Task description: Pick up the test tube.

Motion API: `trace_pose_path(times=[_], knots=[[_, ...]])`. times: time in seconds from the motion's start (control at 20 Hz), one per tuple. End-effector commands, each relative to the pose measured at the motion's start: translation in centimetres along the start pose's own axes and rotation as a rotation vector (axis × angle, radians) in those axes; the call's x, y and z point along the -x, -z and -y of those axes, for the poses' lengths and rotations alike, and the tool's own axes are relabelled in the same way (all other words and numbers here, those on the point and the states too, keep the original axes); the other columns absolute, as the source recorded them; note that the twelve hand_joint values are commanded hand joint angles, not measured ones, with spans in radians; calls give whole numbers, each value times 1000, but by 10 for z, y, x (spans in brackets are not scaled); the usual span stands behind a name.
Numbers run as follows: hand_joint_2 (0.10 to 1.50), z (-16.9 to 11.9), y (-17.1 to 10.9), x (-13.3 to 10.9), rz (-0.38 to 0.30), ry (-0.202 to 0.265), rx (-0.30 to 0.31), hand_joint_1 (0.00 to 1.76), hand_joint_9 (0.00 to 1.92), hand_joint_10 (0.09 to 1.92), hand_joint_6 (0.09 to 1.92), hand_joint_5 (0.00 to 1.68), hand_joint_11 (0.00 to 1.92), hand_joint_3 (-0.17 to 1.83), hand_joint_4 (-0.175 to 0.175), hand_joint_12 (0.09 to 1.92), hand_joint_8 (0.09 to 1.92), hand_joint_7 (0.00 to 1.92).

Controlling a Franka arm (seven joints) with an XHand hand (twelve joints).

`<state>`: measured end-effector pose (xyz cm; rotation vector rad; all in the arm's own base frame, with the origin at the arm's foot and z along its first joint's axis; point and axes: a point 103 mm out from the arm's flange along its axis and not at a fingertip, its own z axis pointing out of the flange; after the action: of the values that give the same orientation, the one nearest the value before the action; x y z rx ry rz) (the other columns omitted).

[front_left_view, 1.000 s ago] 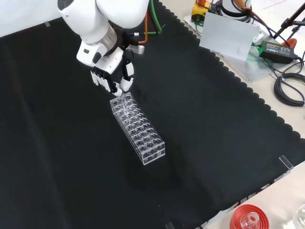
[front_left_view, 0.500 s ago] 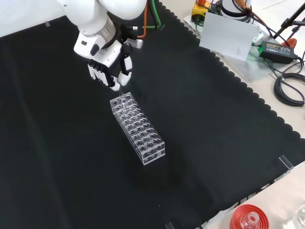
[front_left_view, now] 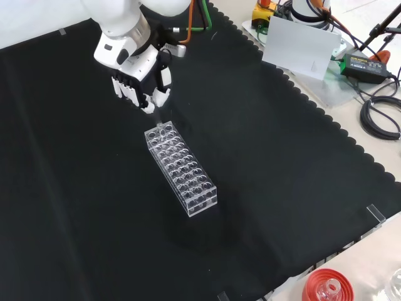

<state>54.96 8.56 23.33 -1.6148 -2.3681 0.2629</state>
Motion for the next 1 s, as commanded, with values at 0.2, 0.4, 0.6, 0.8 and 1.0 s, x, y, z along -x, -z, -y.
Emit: trace_pose_path(times=[0.2,0.4,0.6,0.8,1.0], knots=[[491,9,27,1,9,3,35,1445,1339,488,574,1350,1074,850,-175,1082,593,1496],[488,16,42,3,20,-2,53,1445,1340,487,573,1351,1074,853,-175,1083,592,1497],[487,28,61,1,27,4,77,1445,1341,487,572,1352,1073,855,-175,1084,589,1499],[485,40,82,-5,32,20,106,1446,1342,487,570,1354,1072,858,-175,1086,587,1501],[484,46,94,-10,38,15,120,1446,1343,486,569,1355,1071,859,-175,1087,585,1502]])
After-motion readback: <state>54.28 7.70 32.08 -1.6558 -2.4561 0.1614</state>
